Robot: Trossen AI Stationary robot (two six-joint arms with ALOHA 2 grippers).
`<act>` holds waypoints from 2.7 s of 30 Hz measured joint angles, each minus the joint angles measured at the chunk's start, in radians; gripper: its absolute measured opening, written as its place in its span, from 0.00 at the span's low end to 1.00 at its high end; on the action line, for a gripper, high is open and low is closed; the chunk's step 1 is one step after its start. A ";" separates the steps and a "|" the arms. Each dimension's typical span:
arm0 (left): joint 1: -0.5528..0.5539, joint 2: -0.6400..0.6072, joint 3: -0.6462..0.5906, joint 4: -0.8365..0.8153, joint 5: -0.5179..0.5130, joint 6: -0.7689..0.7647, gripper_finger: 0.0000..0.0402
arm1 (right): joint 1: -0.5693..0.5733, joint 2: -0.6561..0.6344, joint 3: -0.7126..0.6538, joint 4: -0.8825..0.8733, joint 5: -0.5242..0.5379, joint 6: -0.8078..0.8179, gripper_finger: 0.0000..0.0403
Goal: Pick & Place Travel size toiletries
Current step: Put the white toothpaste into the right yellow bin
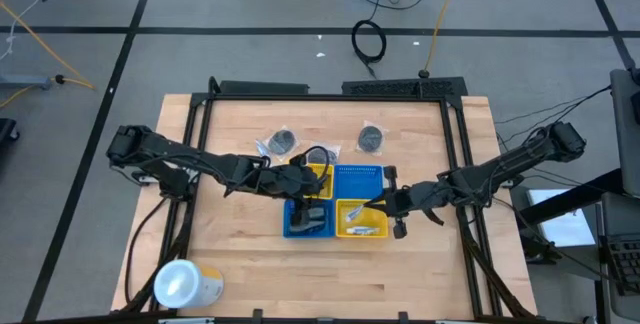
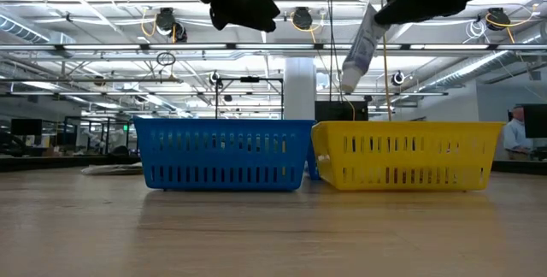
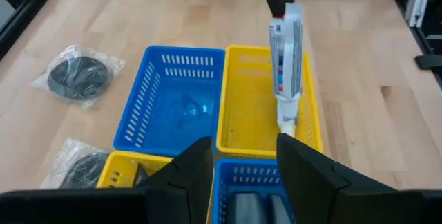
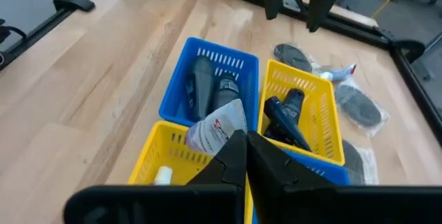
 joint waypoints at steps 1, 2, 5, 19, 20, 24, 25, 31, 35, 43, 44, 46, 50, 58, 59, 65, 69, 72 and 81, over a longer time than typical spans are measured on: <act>0.001 0.000 0.000 0.000 -0.003 0.000 0.39 | 0.000 0.002 0.000 -0.001 0.000 0.007 0.00; 0.002 0.000 0.000 -0.001 -0.003 0.000 0.39 | 0.000 0.005 0.000 -0.002 0.000 0.015 0.00; 0.005 0.000 0.000 -0.008 -0.003 0.000 0.39 | 0.000 0.026 0.000 -0.001 0.000 0.019 0.00; 0.005 0.000 0.000 -0.019 -0.003 -0.003 0.39 | -0.001 0.045 -0.190 0.300 0.000 0.029 0.03; 0.005 0.000 0.000 -0.019 -0.004 -0.003 0.39 | -0.001 0.045 -0.204 0.324 0.001 0.036 0.04; 0.005 0.000 0.000 -0.019 -0.046 -0.003 0.39 | -0.001 0.045 -0.246 0.421 0.021 0.041 0.11; 0.005 0.000 0.000 -0.019 -0.056 -0.003 0.39 | -0.001 0.045 -0.254 0.439 0.021 0.041 0.13; 0.005 0.000 0.000 -0.036 -0.142 -0.005 0.39 | -0.001 0.045 -0.274 0.507 0.022 0.040 0.28; 0.010 0.000 0.000 -0.088 -0.250 -0.022 0.39 | -0.001 0.044 -0.274 0.525 0.022 0.033 0.35; 0.104 0.000 0.000 -0.346 -0.426 -0.211 0.39 | -0.001 0.044 -0.274 0.541 0.019 0.033 0.38; 0.130 0.001 -0.001 -0.395 -0.427 -0.267 0.39 | -0.001 0.044 -0.274 0.541 0.019 0.033 0.38; 0.188 0.001 -0.001 -0.495 -0.427 -0.387 0.39 | -0.001 0.045 -0.274 0.540 0.019 0.033 0.37; 0.306 0.001 -0.002 -0.651 -0.403 -0.586 0.39 | -0.001 0.044 -0.274 0.555 0.019 0.034 0.36; 0.503 0.012 -0.002 -0.708 -0.281 -0.737 0.39 | -0.001 0.045 -0.274 0.563 0.015 0.035 0.37; 0.521 0.020 -0.002 -0.709 -0.266 -0.747 0.39 | -0.001 0.044 -0.274 0.563 0.015 0.038 0.36; 0.588 0.091 -0.002 -0.715 -0.178 -0.780 0.39 | -0.001 0.045 -0.274 0.563 0.015 0.053 0.36; 0.603 0.147 -0.002 -0.726 -0.174 -0.783 0.39 | -0.001 0.044 -0.274 0.563 0.015 0.053 0.37; 0.614 0.181 -0.002 -0.726 -0.166 -0.785 0.39 | -0.001 0.044 -0.274 0.562 0.014 0.053 0.37; 0.691 0.203 -0.002 -0.752 -0.146 -0.788 0.39 | -0.001 0.045 -0.274 0.563 0.014 0.054 0.36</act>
